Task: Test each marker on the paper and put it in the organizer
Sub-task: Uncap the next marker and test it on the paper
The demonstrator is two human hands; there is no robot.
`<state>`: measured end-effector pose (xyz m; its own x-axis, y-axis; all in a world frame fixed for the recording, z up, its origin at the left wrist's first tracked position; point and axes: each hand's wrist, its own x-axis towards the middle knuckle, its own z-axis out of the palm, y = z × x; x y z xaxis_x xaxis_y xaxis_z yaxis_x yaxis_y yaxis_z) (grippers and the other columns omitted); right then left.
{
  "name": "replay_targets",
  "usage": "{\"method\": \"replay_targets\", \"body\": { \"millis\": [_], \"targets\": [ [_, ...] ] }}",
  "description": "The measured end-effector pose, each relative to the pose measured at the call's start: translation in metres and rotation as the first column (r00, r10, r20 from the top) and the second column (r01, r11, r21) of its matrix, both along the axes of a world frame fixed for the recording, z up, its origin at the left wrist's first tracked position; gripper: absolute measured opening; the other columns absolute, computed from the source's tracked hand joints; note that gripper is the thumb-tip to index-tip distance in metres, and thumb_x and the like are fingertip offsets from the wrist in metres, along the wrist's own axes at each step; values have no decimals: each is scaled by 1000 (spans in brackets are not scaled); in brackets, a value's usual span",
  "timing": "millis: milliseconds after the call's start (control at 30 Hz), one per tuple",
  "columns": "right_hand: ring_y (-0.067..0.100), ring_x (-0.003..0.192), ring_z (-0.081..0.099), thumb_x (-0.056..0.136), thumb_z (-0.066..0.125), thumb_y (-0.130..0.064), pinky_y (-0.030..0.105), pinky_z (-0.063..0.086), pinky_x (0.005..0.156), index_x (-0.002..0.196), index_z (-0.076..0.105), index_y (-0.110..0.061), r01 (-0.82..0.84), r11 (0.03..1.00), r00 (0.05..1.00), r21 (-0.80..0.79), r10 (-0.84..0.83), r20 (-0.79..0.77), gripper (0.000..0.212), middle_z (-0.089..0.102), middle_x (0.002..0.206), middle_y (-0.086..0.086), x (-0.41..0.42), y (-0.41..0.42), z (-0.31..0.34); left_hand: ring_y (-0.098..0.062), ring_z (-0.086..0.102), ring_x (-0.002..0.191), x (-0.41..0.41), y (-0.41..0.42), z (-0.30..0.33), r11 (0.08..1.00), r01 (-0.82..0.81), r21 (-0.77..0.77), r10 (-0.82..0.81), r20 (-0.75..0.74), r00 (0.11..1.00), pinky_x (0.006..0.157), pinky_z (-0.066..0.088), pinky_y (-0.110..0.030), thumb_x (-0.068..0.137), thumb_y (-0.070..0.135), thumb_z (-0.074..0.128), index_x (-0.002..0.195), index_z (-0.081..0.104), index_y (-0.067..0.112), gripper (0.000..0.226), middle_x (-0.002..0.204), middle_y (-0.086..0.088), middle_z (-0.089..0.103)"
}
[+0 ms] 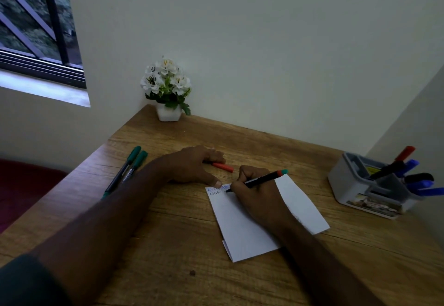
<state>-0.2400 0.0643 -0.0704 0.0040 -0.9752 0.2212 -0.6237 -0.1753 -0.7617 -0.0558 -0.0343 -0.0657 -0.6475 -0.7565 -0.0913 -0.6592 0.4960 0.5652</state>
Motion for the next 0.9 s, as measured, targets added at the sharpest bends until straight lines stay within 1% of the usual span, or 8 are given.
{"method": "replay_targets", "body": {
  "millis": [133,233,400,533,667,833,900],
  "targets": [
    [1,55,52,87,67,-18,14,37,47,63,52,-16,-8,1000,1000,11,8,-27,29,58,60,-3,0,-1,-2,-11,20,147,0,-1,-1,1000,-1,-6,1,7,1000,120,18,-40,79,49,74,147,39,34,78,158,13,28],
    [1,53,50,87,66,-14,14,36,47,59,50,-20,-1,1000,1000,-4,1,4,32,55,56,-7,-1,-3,-4,-11,18,147,0,-2,-2,1000,-1,-3,1,8,1000,121,18,-40,78,50,74,147,39,34,79,158,13,28],
    [1,51,48,85,66,-12,15,35,47,57,47,-20,-5,1000,999,1,5,40,35,52,51,-10,0,-4,-5,-11,18,147,0,-2,-1,1000,6,-7,-6,8,1000,121,17,-39,79,50,74,146,39,33,78,158,13,27],
    [1,52,50,86,66,-12,14,35,46,58,49,-19,0,1000,1000,-14,1,28,33,54,54,-7,-1,-4,-5,-11,18,147,0,-1,0,1000,-2,-3,2,7,1000,120,17,-37,79,49,74,147,38,34,79,159,12,26],
    [0,50,48,85,65,-9,13,33,46,57,45,-20,-8,999,999,-40,10,36,36,52,51,-13,-1,-5,-5,-13,21,146,0,3,3,1000,-2,-7,2,6,1000,120,19,-38,80,47,73,148,37,32,78,158,11,28],
    [1,50,47,85,64,-11,14,34,47,57,45,-20,-15,1000,999,-22,16,45,35,52,51,-14,-2,-4,-6,-13,22,146,0,2,2,1000,-3,3,3,7,1000,120,21,-41,79,49,74,147,38,33,79,158,11,29],
    [1,50,46,85,65,-9,15,34,47,57,46,-18,-4,999,999,-34,6,52,35,51,50,-14,-2,-4,-6,-12,22,146,0,1,1,1000,1,5,-1,3,1000,120,20,-40,78,49,74,147,38,33,79,158,12,29]
  ]
}}
